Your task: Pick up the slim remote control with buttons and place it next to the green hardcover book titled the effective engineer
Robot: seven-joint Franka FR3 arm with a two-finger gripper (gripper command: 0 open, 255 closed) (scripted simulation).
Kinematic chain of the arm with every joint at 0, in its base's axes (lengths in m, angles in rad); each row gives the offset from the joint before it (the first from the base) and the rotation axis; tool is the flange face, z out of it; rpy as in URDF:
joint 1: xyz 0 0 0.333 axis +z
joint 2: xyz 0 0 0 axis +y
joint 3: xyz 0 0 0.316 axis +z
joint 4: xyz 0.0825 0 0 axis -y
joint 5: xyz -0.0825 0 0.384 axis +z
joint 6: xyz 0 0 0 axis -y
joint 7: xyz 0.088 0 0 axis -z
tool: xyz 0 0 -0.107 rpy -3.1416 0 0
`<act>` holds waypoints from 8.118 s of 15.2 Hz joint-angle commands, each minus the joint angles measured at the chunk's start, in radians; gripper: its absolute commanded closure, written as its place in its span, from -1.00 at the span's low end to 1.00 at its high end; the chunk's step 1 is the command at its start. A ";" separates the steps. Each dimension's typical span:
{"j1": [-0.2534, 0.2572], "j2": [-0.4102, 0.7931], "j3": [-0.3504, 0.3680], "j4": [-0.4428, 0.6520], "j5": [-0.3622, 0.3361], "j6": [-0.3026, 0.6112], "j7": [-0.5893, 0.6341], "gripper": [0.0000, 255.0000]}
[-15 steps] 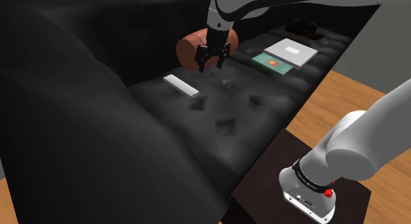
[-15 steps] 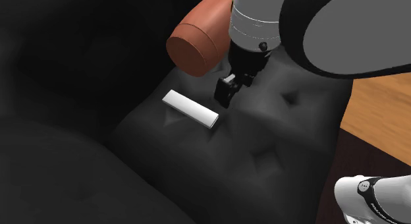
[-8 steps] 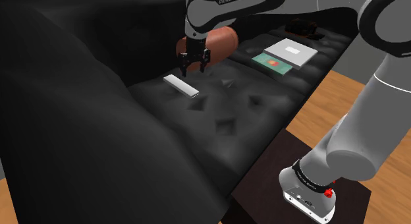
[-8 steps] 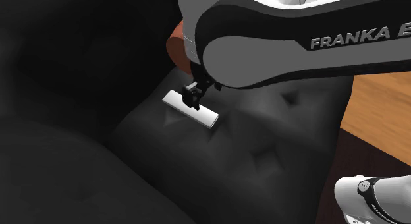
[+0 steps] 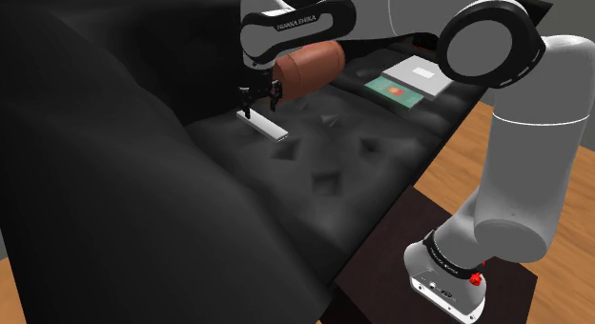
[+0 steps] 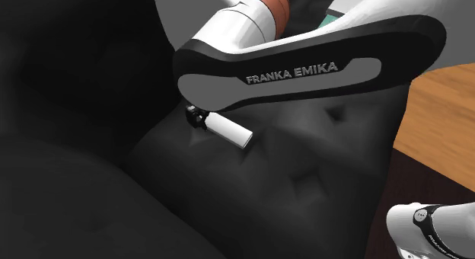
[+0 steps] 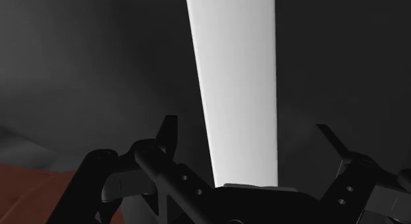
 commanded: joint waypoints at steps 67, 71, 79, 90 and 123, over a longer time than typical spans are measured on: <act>-0.239 -0.558 -0.162 -0.535 0.021 -0.026 -0.397 1.00; -0.283 -0.616 -0.210 -0.594 0.003 -0.024 -0.482 1.00; -0.373 -0.688 -0.321 -0.656 -0.045 -0.028 -0.659 1.00; -0.398 -0.653 -0.359 -0.742 -0.055 0.094 -0.711 1.00; -0.395 -0.643 -0.359 -0.727 -0.051 0.089 -0.710 -1.00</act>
